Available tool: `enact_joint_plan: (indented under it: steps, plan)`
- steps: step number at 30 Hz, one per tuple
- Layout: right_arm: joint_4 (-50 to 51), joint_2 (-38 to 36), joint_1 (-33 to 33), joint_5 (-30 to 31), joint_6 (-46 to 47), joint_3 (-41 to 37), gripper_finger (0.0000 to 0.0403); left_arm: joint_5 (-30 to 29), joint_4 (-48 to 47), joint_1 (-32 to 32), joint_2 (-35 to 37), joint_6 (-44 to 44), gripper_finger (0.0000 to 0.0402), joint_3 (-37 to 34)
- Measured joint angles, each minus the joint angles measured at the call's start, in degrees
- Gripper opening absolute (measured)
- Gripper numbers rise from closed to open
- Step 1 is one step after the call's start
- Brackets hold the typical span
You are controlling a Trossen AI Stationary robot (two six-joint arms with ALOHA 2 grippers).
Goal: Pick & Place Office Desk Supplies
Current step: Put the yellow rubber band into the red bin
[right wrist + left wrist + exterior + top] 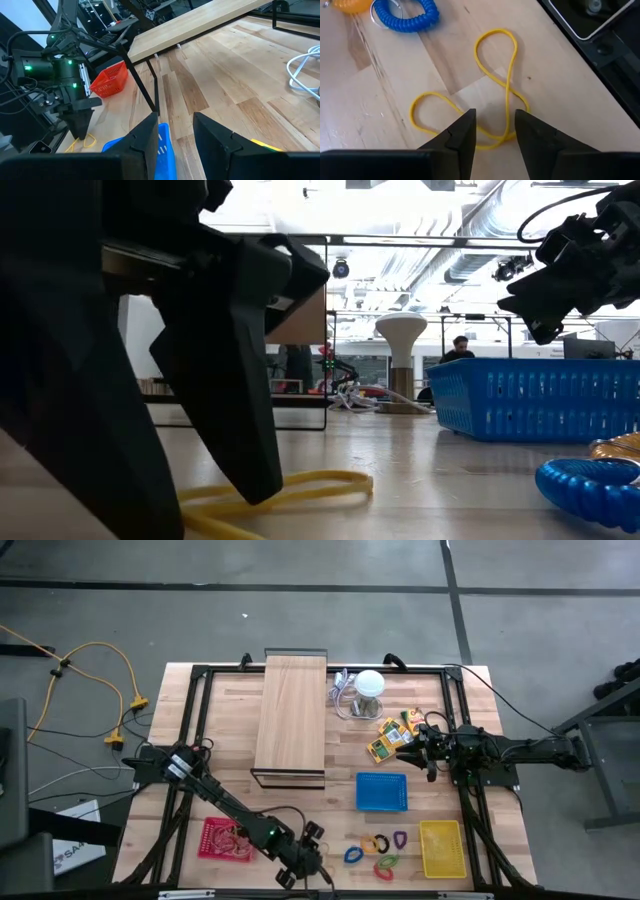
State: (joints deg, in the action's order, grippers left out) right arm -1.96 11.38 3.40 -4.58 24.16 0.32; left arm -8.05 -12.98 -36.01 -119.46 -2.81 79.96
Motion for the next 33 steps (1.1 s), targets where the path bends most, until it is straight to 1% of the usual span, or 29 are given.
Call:
enact_joint_plan:
  steps: [4,13,17,28,33]
  plan:
    - [0.0,0.0,0.0,0.0,0.0,0.0,0.0111,0.0,-0.4,0.0,0.0,-2.1,0.0106,0.0]
    - [0.0,0.0,0.0,0.0,0.0,0.0,0.0111,0.6,-1.1,0.0,0.0,-4.6,0.0031,0.0]
    - [0.0,0.0,0.0,0.0,0.0,0.0,0.0111,0.5,-1.2,0.0,0.0,-4.6,0.0005,0.0]
    - [0.0,0.0,0.0,0.0,0.0,0.0,0.0111,0.6,-1.4,-0.5,0.6,-4.6,0.0001,0.1]
    - [0.0,0.0,0.0,0.0,0.0,0.0,0.0111,0.2,-2.3,-0.7,3.3,-4.5,0.0001,0.0]
